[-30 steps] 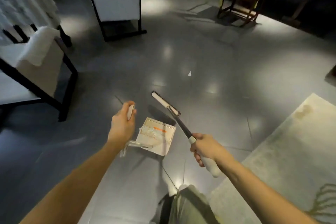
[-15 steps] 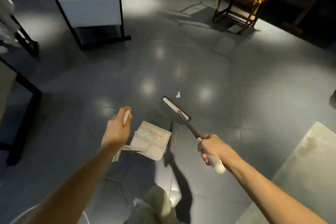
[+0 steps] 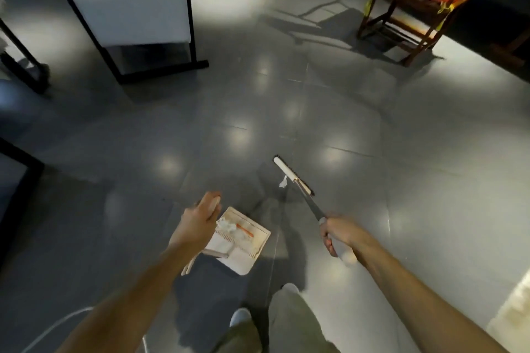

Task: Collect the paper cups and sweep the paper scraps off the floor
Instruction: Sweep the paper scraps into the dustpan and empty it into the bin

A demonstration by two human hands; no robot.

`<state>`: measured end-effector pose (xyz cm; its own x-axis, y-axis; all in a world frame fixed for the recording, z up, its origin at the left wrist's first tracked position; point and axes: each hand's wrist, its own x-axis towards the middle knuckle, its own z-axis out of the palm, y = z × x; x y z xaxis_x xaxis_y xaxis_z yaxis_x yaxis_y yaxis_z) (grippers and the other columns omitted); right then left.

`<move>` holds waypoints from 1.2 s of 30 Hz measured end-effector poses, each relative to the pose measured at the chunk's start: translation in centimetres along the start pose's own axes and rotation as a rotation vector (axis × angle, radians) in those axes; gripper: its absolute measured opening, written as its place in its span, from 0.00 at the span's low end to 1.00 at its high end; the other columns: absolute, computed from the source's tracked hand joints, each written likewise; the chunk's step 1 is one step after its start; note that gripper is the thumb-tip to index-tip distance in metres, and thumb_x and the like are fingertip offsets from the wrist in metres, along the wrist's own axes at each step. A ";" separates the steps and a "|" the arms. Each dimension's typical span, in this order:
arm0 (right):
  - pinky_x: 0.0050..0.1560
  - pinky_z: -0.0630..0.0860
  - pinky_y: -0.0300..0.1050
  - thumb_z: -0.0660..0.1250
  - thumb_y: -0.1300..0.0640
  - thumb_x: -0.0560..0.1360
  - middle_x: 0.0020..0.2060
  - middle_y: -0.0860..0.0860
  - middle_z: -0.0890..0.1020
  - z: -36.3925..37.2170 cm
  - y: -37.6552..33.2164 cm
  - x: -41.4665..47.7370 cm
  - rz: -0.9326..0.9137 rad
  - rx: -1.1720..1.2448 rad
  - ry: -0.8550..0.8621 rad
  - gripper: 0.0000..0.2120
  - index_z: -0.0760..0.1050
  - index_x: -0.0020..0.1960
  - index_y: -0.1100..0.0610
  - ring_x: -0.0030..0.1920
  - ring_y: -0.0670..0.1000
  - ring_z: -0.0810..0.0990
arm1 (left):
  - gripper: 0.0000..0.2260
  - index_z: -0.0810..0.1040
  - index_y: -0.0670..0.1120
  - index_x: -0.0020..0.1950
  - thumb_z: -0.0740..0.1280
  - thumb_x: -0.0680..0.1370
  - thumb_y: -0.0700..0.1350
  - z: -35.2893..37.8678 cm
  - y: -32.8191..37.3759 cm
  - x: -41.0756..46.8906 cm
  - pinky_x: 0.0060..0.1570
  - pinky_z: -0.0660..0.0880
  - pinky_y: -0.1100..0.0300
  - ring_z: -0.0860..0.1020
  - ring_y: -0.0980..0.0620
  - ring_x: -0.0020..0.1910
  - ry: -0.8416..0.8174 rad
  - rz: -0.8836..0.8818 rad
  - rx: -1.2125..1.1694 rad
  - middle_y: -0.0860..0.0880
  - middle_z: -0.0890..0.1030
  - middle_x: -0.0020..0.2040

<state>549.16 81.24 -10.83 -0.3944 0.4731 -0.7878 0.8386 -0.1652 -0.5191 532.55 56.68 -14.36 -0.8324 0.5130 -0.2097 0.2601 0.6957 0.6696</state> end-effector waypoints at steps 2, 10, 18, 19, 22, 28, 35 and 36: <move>0.27 0.67 0.40 0.59 0.69 0.72 0.20 0.56 0.71 -1.3 -2.4 3.0 -0.004 -0.056 -0.021 0.10 0.70 0.33 0.61 0.21 0.52 0.69 | 0.04 0.70 0.52 0.52 0.58 0.81 0.45 0.4 0.9 2.3 0.33 0.70 0.63 0.74 0.53 0.35 0.007 -0.002 0.007 0.51 0.76 0.40; 0.26 0.67 0.43 0.57 0.66 0.77 0.24 0.54 0.71 -5.1 -8.9 12.3 0.071 -0.267 -0.152 0.08 0.74 0.45 0.63 0.24 0.51 0.69 | 0.08 0.72 0.50 0.58 0.57 0.81 0.43 0.3 3.3 10.2 0.42 0.73 0.56 0.77 0.46 0.41 0.058 -0.149 0.040 0.44 0.79 0.47; 0.36 0.72 0.43 0.59 0.63 0.73 0.27 0.54 0.76 -2.4 -11.5 9.6 0.116 -0.613 -0.353 0.16 0.73 0.27 0.59 0.32 0.51 0.74 | 0.08 0.70 0.53 0.60 0.58 0.81 0.47 0.7 2.9 9.1 0.45 0.74 0.54 0.79 0.46 0.44 0.123 -0.199 0.057 0.47 0.80 0.49; 0.36 0.72 0.43 0.59 0.62 0.73 0.28 0.54 0.76 -2.0 -11.6 8.9 0.122 -0.620 -0.387 0.14 0.73 0.29 0.59 0.32 0.50 0.74 | 0.08 0.70 0.53 0.60 0.58 0.82 0.47 0.7 2.8 8.9 0.44 0.73 0.55 0.78 0.47 0.44 0.125 -0.201 0.060 0.48 0.79 0.49; 0.27 0.69 0.39 0.59 0.62 0.75 0.25 0.52 0.74 -1.0 -12.1 7.2 0.171 -0.502 -0.466 0.13 0.71 0.33 0.58 0.25 0.47 0.72 | 0.09 0.69 0.52 0.61 0.55 0.82 0.48 1.0 3.0 8.1 0.43 0.70 0.59 0.76 0.49 0.43 0.105 -0.185 0.103 0.48 0.78 0.51; 0.13 0.63 0.32 0.55 0.64 0.78 0.16 0.49 0.66 -1.0 -16.8 3.6 0.480 -0.281 -0.589 0.19 0.64 0.27 0.58 0.13 0.43 0.65 | 0.14 0.68 0.49 0.68 0.54 0.83 0.47 0.2 2.5 4.4 0.52 0.72 0.55 0.77 0.45 0.54 0.167 -0.214 0.120 0.45 0.76 0.61; 0.15 0.64 0.31 0.58 0.67 0.75 0.20 0.49 0.68 6.1 -17.5 -5.9 0.159 -0.597 -0.632 0.08 0.72 0.44 0.57 0.17 0.42 0.66 | 0.10 0.68 0.53 0.63 0.55 0.82 0.48 -4.6 -2.3 -7.3 0.51 0.73 0.55 0.77 0.46 0.52 0.461 -0.366 -0.022 0.46 0.78 0.58; 0.15 0.63 0.31 0.57 0.67 0.75 0.20 0.49 0.68 7.9 -17.0 -7.4 0.115 -0.638 -0.646 0.10 0.72 0.52 0.57 0.17 0.42 0.66 | 0.10 0.68 0.53 0.63 0.55 0.82 0.48 -5.3 -3.1 -9.4 0.52 0.73 0.54 0.77 0.47 0.51 0.510 -0.390 -0.044 0.46 0.78 0.58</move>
<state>534.84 73.72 1.21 -0.2675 -0.1247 -0.9555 0.8586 0.4193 -0.2951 537.02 47.05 -10.65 -0.9928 -0.0843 -0.0852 -0.1195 0.7562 0.6433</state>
